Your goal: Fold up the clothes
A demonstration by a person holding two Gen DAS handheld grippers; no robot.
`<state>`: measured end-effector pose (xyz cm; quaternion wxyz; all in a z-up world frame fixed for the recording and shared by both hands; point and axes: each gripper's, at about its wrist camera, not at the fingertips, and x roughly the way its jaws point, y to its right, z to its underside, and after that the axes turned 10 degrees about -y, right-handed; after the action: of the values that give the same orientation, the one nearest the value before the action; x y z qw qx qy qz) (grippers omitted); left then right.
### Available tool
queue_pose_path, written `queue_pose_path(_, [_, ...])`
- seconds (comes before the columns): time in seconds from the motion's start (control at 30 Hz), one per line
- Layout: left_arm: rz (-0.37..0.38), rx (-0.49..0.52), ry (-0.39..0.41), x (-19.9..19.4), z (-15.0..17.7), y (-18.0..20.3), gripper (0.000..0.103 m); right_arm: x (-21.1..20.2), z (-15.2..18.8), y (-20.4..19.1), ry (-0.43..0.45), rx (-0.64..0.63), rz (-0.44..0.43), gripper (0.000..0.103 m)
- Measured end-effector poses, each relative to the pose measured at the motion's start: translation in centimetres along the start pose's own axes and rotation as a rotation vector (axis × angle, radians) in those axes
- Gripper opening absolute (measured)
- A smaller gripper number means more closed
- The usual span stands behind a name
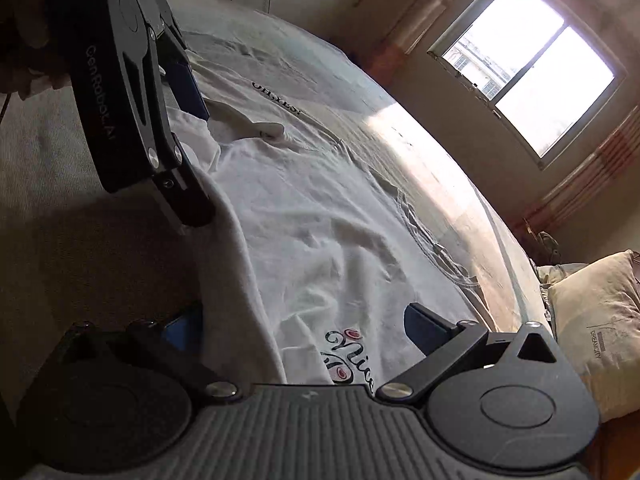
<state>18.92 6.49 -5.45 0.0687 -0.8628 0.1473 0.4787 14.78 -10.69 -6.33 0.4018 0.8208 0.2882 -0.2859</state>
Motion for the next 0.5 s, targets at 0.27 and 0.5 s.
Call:
queue_pose_path(0.27, [-0.02, -0.022, -0.045, 4.8, -4.2, -1.4, 0.102, 5.2, -0.4, 6.1, -0.086, 0.249, -0.06, 0.103])
queue_pose_path(0.5, [-0.016, -0.035, 0.027, 0.0, -2.1, -1.7, 0.102, -0.1, 3.0, 7.4, 0.009, 0.453, -0.092, 0.103])
